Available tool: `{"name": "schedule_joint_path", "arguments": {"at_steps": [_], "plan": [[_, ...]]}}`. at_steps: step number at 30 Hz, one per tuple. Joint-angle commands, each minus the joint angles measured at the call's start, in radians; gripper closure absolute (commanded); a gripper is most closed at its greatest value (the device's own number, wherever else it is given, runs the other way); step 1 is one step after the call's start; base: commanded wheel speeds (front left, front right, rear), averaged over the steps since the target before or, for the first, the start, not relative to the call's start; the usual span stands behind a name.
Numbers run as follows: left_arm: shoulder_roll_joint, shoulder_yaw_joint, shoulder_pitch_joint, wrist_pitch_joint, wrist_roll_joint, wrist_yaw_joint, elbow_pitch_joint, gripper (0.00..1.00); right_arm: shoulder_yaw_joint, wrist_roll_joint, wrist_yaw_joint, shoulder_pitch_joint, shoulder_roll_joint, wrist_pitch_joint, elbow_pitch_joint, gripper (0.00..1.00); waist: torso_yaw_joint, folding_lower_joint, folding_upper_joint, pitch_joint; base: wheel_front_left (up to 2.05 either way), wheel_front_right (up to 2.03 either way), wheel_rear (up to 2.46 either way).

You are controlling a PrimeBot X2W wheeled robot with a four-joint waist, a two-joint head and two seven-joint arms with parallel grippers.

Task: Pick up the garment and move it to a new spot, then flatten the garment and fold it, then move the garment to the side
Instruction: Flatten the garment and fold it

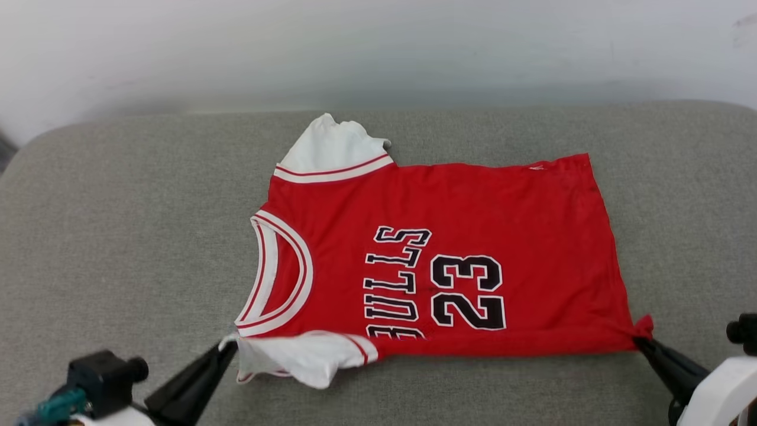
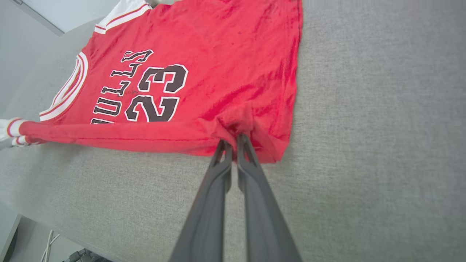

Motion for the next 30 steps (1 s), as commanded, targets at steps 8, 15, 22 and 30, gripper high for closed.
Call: {"name": "schedule_joint_path", "arguments": {"at_steps": [8, 15, 22, 30], "plan": [[-0.002, 0.028, -0.145, 0.048, 0.032, -0.033, 0.026, 1.0, -0.005, -0.09, 0.0, -0.14, 0.02, 0.093, -0.006, 1.0, -0.018, -0.0001, 0.0, 0.098, 0.0, 0.0, 0.0], [-0.047, 0.012, -0.28, 0.114, 0.056, -0.075, 0.131, 1.0, 0.011, -0.181, 0.0, -0.265, 0.032, 0.138, 0.068, 1.0, -0.02, -0.0001, 0.0, 0.176, 0.0, 0.0, 0.0], [-0.125, -0.009, -0.385, 0.138, 0.067, -0.115, 0.282, 1.0, 0.058, -0.253, 0.0, -0.339, 0.037, 0.15, 0.141, 1.0, -0.015, -0.0001, 0.0, 0.22, 0.0, 0.0, 0.0], [-0.221, -0.033, -0.459, 0.126, 0.083, -0.123, 0.452, 0.39, 0.09, -0.278, 0.0, -0.379, 0.03, 0.137, 0.193, 0.64, -0.009, -0.0001, 0.0, 0.222, 0.0, 0.0, 0.0]]}}
